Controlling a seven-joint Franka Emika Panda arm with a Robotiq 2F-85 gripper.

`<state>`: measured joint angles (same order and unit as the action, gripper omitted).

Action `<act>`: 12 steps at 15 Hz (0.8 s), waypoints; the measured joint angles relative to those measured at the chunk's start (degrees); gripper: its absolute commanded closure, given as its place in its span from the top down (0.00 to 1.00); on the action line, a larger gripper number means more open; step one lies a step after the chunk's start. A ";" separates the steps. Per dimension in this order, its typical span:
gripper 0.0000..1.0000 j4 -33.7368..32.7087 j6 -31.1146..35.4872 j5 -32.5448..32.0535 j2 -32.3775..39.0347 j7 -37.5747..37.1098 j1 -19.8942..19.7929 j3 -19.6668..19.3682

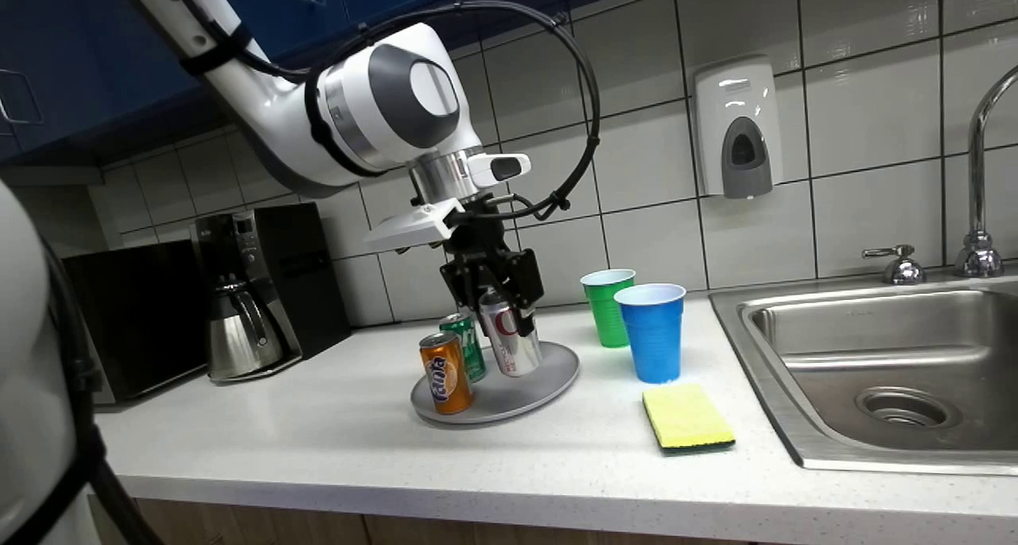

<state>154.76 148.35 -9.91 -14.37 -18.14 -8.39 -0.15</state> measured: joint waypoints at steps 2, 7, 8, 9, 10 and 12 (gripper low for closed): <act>0.39 -1.68 0.00 0.45 1.74 0.00 0.65 0.01; 0.39 -5.90 0.00 1.35 7.35 0.00 2.89 0.10; 0.39 -6.62 0.00 1.42 8.46 0.00 3.26 0.10; 0.39 -7.22 0.00 1.51 9.44 0.00 3.56 0.10; 0.39 -7.79 0.00 1.63 10.31 0.00 3.82 0.10; 0.39 -8.74 0.00 1.77 11.69 0.00 4.15 0.10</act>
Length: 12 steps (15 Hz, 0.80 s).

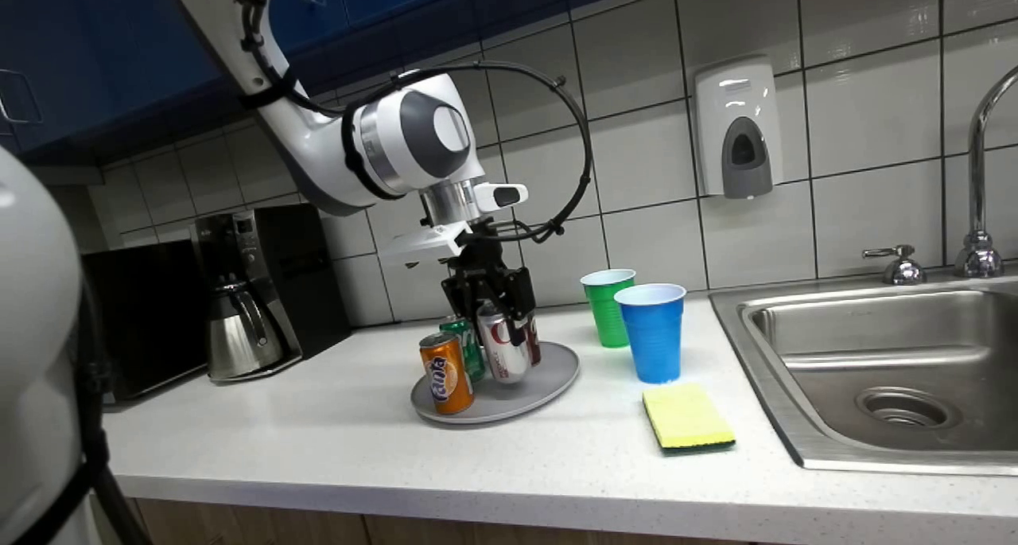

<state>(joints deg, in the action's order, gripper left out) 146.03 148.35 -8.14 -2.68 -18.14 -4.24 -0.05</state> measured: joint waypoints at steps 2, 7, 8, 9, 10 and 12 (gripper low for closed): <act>0.39 -0.75 -0.02 0.05 1.01 0.00 0.18 0.00; 0.39 -1.87 -0.15 0.05 2.39 0.00 0.40 -0.03; 0.39 -2.04 -0.17 0.06 2.58 0.00 0.42 -0.04; 0.39 -2.18 -0.19 0.06 2.75 0.00 0.42 -0.05; 0.39 -2.31 -0.20 0.13 2.91 0.00 0.43 -0.05; 0.90 -2.50 -0.28 0.55 3.08 0.00 0.49 -0.05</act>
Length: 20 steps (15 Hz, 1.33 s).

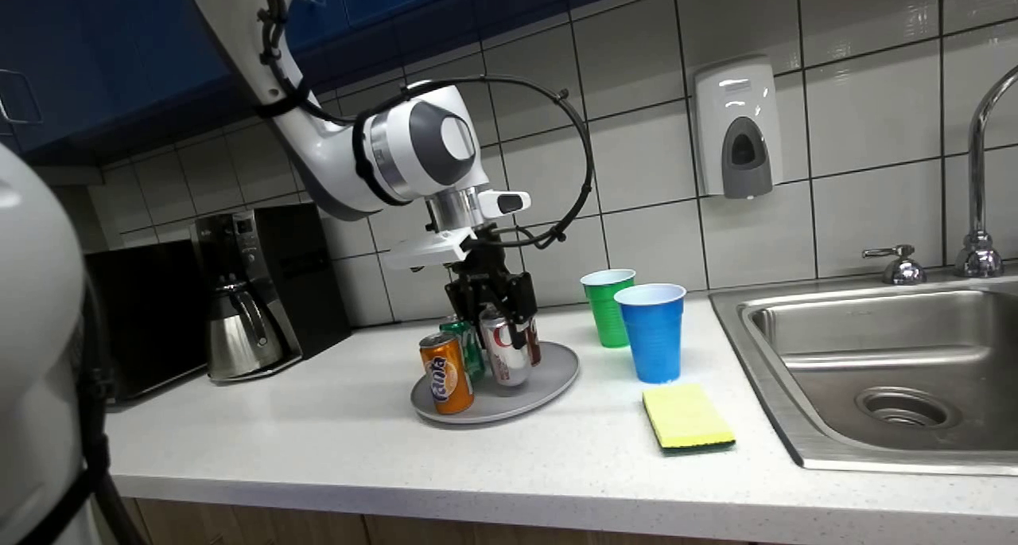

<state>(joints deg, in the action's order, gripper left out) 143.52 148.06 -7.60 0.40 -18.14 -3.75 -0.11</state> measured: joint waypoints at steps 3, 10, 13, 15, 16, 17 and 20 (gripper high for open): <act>0.99 -0.34 -0.21 0.65 0.07 0.00 0.15 -0.03; 1.00 -1.22 -0.24 0.86 0.07 0.00 0.20 -0.08; 1.00 -1.43 -0.21 0.86 0.07 0.00 0.20 -0.11; 1.00 -1.56 -0.10 0.85 0.07 0.00 0.20 -0.11; 1.00 -1.62 0.05 0.84 0.07 0.00 0.20 -0.11; 1.00 -1.68 0.22 0.82 0.07 0.00 0.20 -0.11; 1.00 -1.72 1.12 0.71 0.07 0.00 0.20 -0.11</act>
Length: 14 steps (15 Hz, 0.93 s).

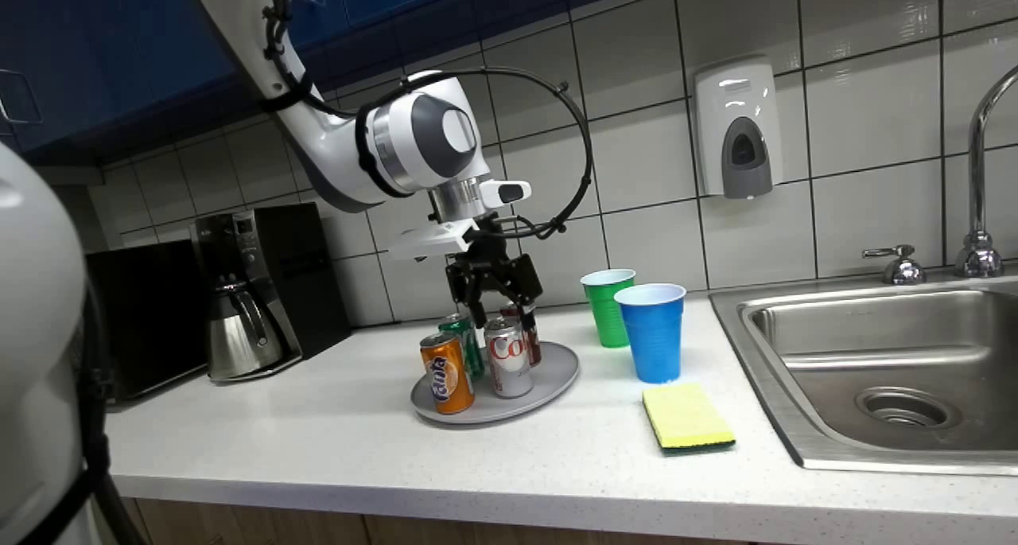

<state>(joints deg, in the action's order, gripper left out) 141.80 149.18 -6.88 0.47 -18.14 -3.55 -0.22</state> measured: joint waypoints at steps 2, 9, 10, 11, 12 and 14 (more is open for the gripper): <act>1.00 0.00 0.36 -0.01 0.00 0.20 0.02 0.00; 1.00 0.00 0.55 -0.10 0.01 1.01 0.17 0.00; 1.00 0.00 0.55 -0.10 0.01 1.02 0.18 0.00; 1.00 0.00 0.55 -0.10 0.01 1.03 0.18 0.00; 1.00 0.00 0.55 -0.11 0.01 1.04 0.18 0.00; 1.00 0.03 0.55 -0.12 0.01 0.98 0.19 0.00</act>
<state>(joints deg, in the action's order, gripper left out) 141.83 149.73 -7.00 0.49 -17.16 -3.35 -0.22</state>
